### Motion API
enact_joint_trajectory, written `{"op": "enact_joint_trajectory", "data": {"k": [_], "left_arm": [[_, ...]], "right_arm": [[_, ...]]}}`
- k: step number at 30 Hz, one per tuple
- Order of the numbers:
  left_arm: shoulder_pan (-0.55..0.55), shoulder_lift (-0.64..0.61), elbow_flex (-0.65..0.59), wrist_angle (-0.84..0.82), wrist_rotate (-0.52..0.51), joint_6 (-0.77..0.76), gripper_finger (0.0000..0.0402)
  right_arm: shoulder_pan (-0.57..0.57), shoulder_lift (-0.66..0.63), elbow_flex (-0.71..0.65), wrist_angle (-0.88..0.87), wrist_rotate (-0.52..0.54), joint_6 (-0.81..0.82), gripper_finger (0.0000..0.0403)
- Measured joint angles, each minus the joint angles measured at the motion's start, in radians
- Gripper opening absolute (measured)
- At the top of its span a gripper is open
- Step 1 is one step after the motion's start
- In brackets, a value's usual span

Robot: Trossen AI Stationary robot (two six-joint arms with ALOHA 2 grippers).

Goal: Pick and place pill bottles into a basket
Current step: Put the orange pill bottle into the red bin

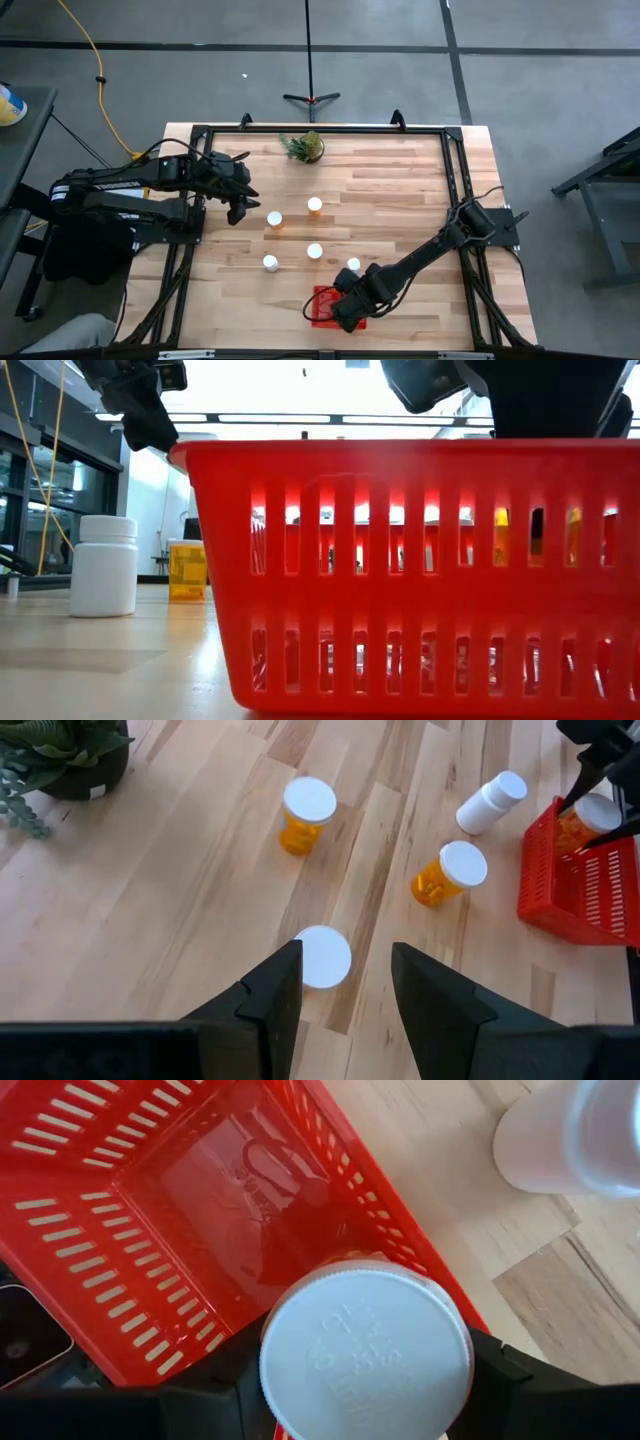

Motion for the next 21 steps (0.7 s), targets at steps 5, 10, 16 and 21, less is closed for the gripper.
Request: {"op": "enact_joint_trajectory", "data": {"k": [5,10,16,21], "left_arm": [[0.0,0.0,0.0,0.0,0.0,0.0,0.0191],[0.0,0.0,0.0,0.0,0.0,0.0,0.0191],[0.0,0.0,0.0,0.0,0.0,0.0,0.0191],[0.0,0.0,0.0,0.0,0.001,0.0,0.0191]], "right_arm": [[-0.001,0.0,0.0,-0.007,0.0,0.0,0.02],[-0.001,0.0,0.0,-0.017,0.004,0.0,0.02],[-0.001,0.0,0.0,-0.019,0.01,0.0,0.02],[-0.001,0.0,0.0,-0.019,0.01,-0.002,0.02]]}}
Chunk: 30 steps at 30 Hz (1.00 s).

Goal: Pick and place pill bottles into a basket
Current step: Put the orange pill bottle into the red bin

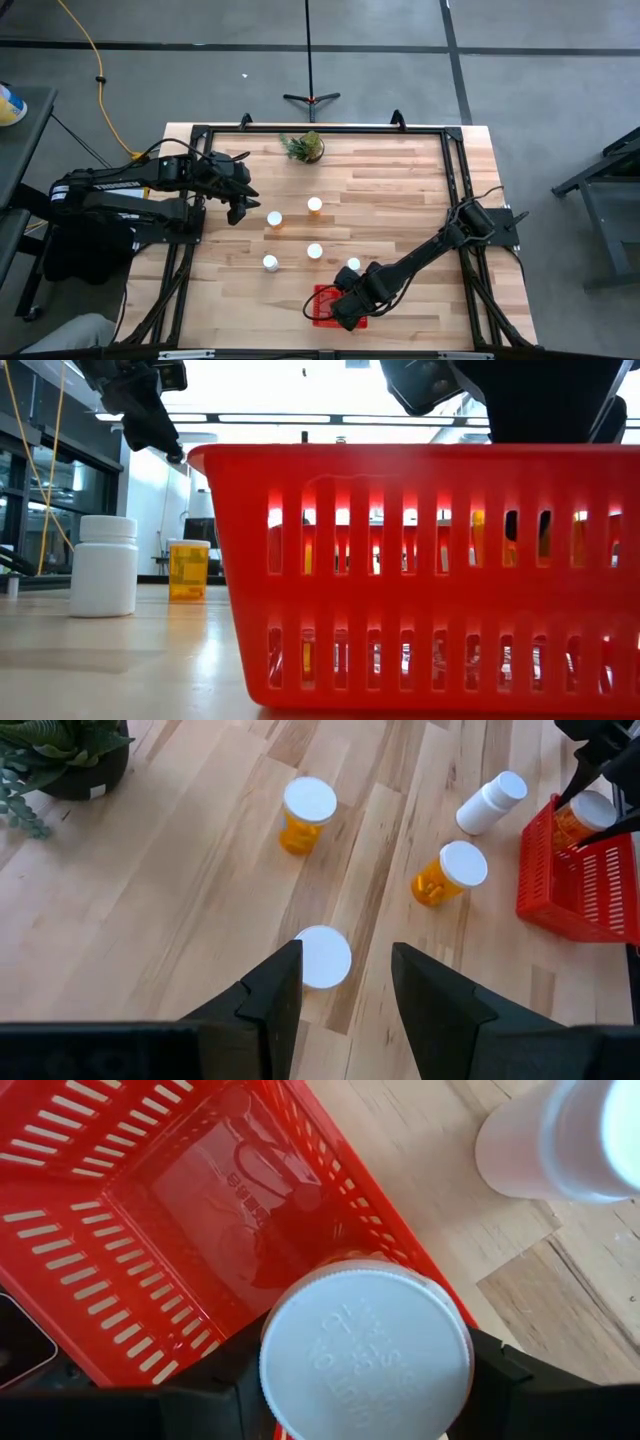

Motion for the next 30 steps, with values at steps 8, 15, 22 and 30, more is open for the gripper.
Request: {"op": "enact_joint_trajectory", "data": {"k": [8,15,22,30], "left_arm": [[0.0,0.0,0.0,0.0,0.0,0.0,0.0191],[0.0,0.0,0.0,0.0,0.0,0.0,0.0191],[0.0,0.0,0.0,0.0,-0.001,0.0,0.0191],[0.0,0.0,0.0,0.0,-0.002,0.0,0.0191]], "right_arm": [[0.0,0.0,0.0,0.001,-0.007,-0.003,0.0201],[-0.005,0.0,0.0,0.002,-0.007,-0.002,0.0232],[-0.006,0.0,0.0,0.01,-0.011,-0.008,0.0276],[-0.006,-0.001,0.0,0.012,-0.015,-0.01,0.0279]]}}
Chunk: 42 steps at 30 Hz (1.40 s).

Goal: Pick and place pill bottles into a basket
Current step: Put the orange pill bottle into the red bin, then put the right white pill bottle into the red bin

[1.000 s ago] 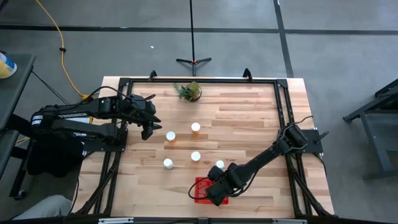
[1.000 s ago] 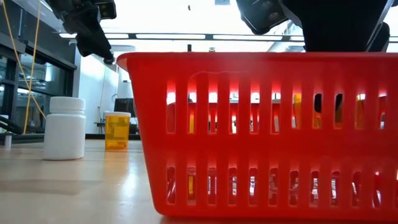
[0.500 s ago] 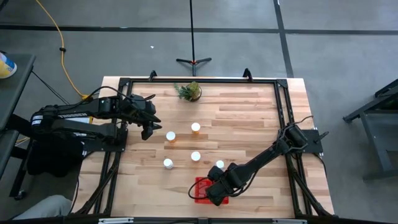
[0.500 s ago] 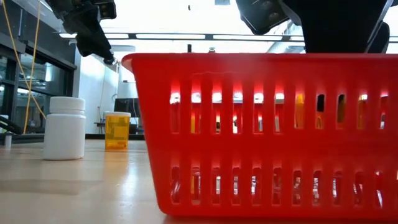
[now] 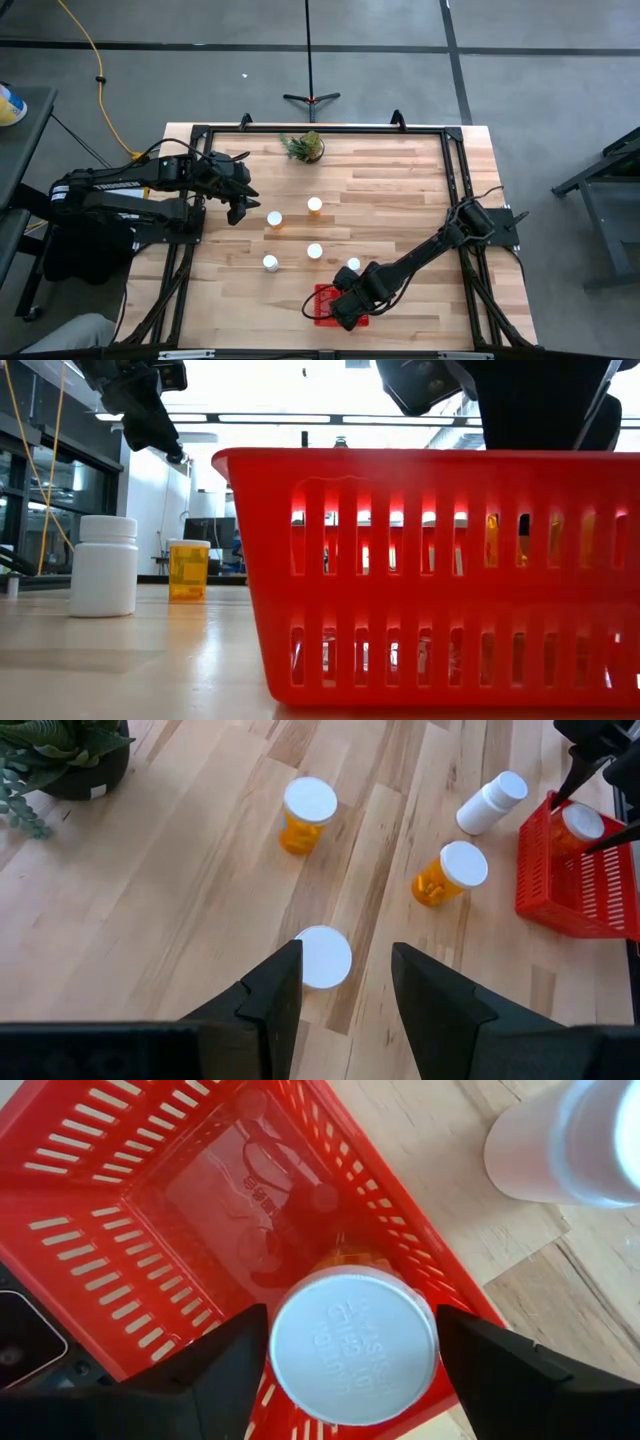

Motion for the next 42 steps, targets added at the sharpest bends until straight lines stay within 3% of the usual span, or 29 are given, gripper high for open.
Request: {"op": "enact_joint_trajectory", "data": {"k": [14,25,31,42], "left_arm": [[0.0,0.0,0.0,0.0,-0.001,0.0,0.0191],[0.0,0.0,0.0,0.0,0.017,0.0,0.0191],[0.0,0.0,0.0,0.0,0.017,0.0,0.0191],[0.0,0.0,0.0,-0.001,0.02,0.0,0.0191]], "right_arm": [[-0.015,-0.004,0.007,0.0,-0.054,-0.046,0.0279],[-0.06,-0.007,0.199,-0.247,0.025,-0.143,0.0279],[-0.104,-0.006,0.237,-0.369,0.041,-0.196,0.028],[-0.19,-0.005,0.228,-0.368,0.05,-0.287,0.0303]]}}
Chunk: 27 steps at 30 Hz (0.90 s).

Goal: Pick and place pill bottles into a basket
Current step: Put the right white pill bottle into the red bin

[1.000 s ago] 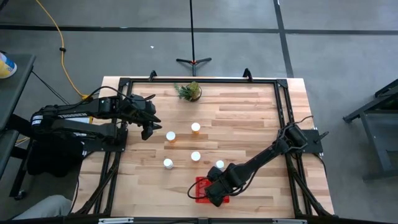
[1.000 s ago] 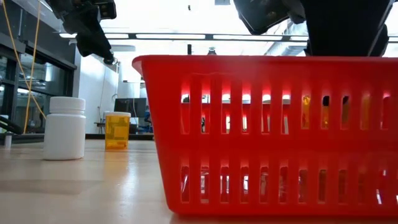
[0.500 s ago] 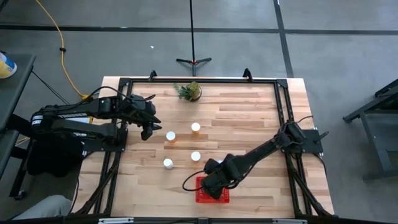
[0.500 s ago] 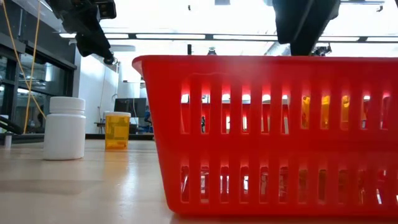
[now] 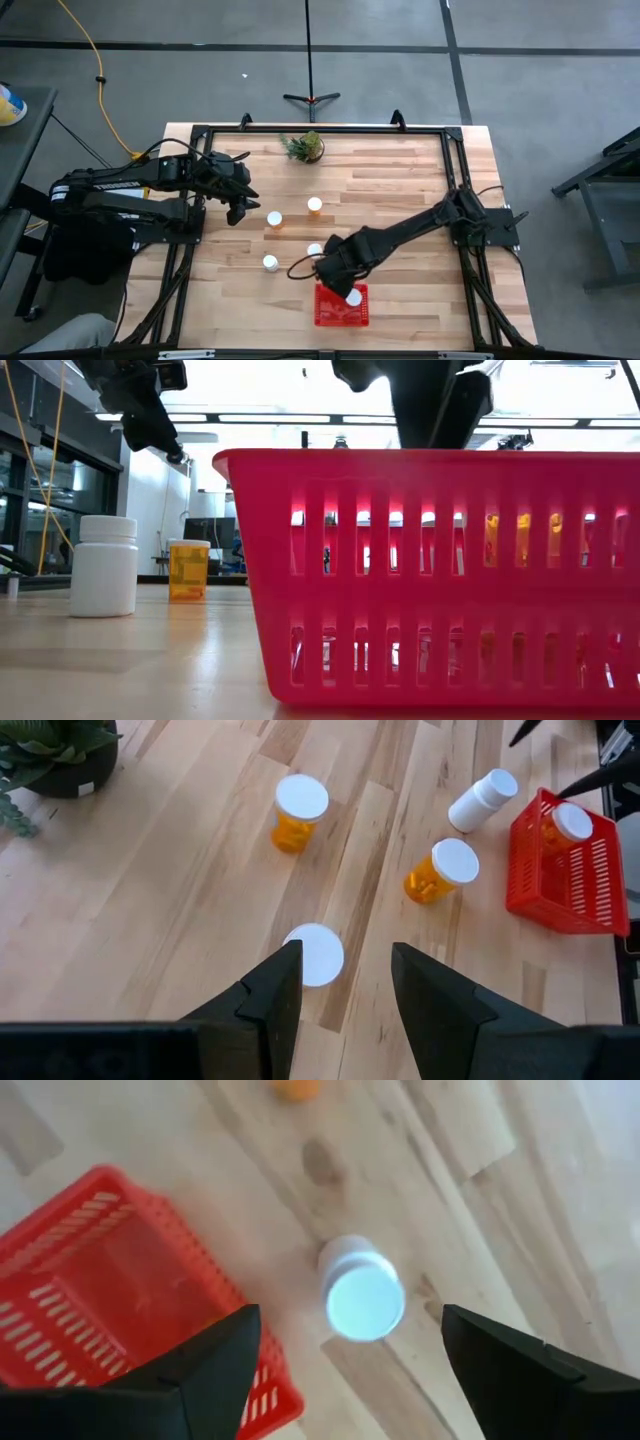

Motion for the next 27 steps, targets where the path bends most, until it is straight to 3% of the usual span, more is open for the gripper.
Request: {"op": "enact_joint_trajectory", "data": {"k": [12,27], "left_arm": [[0.0,0.0,0.0,-0.044,0.022,0.0,0.0191],[0.0,-0.011,0.0,-0.051,0.022,0.008,0.0191]], "right_arm": [[-0.044,0.005,0.0,-0.053,0.007,0.037,0.0345],[-0.053,0.004,-0.124,0.041,-0.082,0.105,0.0347]]}}
